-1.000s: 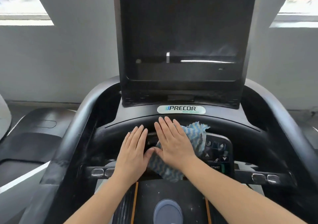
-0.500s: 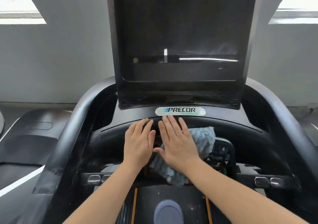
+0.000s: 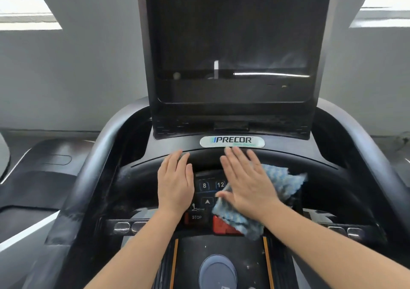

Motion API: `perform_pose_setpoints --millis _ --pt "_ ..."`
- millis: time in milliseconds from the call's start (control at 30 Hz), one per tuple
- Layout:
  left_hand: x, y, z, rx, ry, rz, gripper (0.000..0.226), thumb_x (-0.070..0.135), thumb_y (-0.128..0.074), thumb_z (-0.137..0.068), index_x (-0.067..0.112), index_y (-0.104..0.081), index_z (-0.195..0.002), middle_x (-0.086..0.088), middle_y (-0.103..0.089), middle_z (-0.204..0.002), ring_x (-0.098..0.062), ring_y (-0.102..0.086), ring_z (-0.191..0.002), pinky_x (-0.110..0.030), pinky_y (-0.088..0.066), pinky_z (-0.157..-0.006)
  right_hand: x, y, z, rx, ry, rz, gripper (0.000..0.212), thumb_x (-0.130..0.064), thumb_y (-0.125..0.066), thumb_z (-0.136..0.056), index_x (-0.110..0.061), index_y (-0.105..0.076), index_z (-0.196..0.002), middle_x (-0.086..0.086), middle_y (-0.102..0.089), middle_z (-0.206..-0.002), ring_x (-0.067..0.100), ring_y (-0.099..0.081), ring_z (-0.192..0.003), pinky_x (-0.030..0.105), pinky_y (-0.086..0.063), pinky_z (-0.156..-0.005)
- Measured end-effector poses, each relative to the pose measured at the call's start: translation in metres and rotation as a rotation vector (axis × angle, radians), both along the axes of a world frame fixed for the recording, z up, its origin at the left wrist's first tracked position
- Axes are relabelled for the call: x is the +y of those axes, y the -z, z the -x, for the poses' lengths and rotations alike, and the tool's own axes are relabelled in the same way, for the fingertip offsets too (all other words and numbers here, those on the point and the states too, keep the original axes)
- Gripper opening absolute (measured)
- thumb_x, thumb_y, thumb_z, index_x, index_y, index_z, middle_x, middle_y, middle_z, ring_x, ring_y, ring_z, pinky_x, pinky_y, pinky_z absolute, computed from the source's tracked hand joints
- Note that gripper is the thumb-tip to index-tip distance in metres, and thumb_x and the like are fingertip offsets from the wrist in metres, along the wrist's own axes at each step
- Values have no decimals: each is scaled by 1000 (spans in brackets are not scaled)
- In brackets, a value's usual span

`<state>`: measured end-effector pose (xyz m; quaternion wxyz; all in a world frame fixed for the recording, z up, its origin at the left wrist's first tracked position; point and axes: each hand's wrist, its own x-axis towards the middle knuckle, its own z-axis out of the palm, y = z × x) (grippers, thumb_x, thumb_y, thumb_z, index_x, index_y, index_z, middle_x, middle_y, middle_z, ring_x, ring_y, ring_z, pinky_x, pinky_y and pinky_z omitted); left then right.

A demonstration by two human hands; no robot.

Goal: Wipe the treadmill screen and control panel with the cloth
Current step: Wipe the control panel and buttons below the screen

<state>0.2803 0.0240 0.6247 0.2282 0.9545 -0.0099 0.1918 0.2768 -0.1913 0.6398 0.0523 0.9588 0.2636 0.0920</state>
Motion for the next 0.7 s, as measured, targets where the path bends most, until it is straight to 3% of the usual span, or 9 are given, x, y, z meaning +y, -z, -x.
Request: perform_pose_setpoints --millis 133,233,300,433,533,700 --pt "4 6 -2 8 -10 -136 51 37 -29 -105 9 -55 -138 -17 -43 -151 -35 -38 -141 -50 -31 -116 52 2 -11 -6 -106 17 93 -75 -20 -94 -7 -7 -156 15 -8 -166 28 1 -154 50 -4 -124" --pt "1 3 -1 35 -46 -170 56 43 -29 -103 14 -42 -149 -16 -30 -159 -36 -23 -148 -51 -16 -122 26 -1 -8 -21 -116 38 93 -76 -21 -94 -6 -13 -155 15 -11 -165 28 -1 -154 48 -1 -124" --pt "0 1 0 70 -75 -175 62 49 -23 -103 16 -30 -154 -14 -21 -163 -34 -14 -151 -49 -7 -123 -4 0 -3 -36 -96 47 92 -75 -20 -95 -5 -17 -155 16 -15 -164 30 -5 -154 49 -4 -124" --pt "-1 -1 2 119 -113 -153 66 53 -8 -103 18 -15 -158 -10 -10 -166 -29 -4 -153 -49 -6 -124 -26 4 2 -4 -36 20 94 -75 -19 -95 -2 -20 -154 20 -15 -163 33 -8 -154 54 -13 -123" --pt "-1 0 2 129 -104 -138 66 51 -7 -103 16 -18 -158 -11 -16 -165 -30 -10 -153 -50 -9 -123 12 0 -6 6 -65 -1 96 -78 -19 -93 -4 -17 -154 19 -14 -163 33 -8 -154 56 -13 -123" --pt "0 2 0 119 -113 -122 63 49 -10 -105 15 -35 -152 -16 -30 -159 -36 -24 -148 -57 -20 -119 57 4 -15 -16 -169 14 95 -77 -17 -93 -6 -11 -156 15 -10 -165 29 1 -154 49 -2 -124"
